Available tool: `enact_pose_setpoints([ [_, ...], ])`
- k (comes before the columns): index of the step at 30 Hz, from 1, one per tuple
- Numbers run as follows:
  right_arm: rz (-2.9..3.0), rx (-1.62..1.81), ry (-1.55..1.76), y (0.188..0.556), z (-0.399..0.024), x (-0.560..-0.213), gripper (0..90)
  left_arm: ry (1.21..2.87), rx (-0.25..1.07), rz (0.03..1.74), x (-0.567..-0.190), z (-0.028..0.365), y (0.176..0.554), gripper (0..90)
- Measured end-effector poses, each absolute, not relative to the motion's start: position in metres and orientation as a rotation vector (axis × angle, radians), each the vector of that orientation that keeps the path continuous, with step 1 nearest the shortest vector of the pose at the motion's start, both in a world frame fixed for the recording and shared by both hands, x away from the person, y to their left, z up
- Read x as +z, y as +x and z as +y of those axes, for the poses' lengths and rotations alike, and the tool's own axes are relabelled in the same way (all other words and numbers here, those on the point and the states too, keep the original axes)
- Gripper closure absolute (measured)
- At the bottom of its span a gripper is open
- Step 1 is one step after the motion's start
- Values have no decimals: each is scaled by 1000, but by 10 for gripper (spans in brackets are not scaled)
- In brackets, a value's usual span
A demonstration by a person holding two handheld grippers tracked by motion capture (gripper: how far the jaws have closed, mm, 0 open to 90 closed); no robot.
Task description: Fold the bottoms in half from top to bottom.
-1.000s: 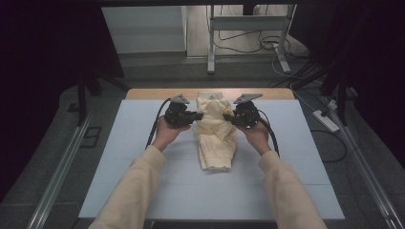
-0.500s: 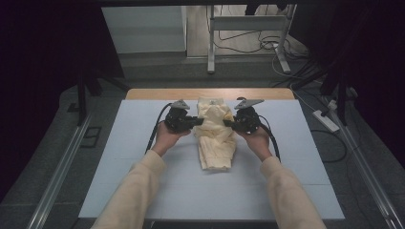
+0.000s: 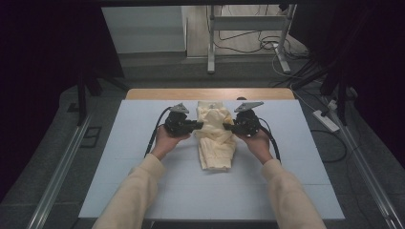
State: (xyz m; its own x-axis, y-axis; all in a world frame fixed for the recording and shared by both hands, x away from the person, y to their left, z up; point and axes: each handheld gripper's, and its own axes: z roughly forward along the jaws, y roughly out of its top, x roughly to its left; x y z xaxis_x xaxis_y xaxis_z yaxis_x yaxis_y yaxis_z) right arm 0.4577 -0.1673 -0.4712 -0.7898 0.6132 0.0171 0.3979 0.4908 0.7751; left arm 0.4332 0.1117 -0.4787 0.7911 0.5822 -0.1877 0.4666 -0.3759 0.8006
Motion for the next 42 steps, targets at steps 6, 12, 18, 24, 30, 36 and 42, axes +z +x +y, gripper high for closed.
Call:
enact_pose_setpoints([
  [6, 2490, 1170, 857, 454, -168, -476, 697, 2051, 152, 780, -486, 109, 428, 820],
  [12, 2500, 1167, 861, 452, -169, -482, 697, 2068, 155, 775, -490, 107, 424, 820],
  [18, 2509, 1159, 855, 447, -170, -486, 696, 2093, 162, 762, -493, 105, 419, 818],
  [24, 2511, 1156, 851, 443, -172, -490, 695, 2107, 156, 759, -498, 103, 415, 817],
  [30, 2515, 1149, 840, 438, -174, -493, 688, 2120, 162, 762, -501, 101, 410, 814],
  [36, 2513, 1132, 825, 430, -175, -493, 670, 2133, 167, 752, -500, 98, 404, 801],
  [42, 2510, 1123, 800, 424, -176, -491, 655, 2136, 161, 752, -499, 99, 401, 787],
])
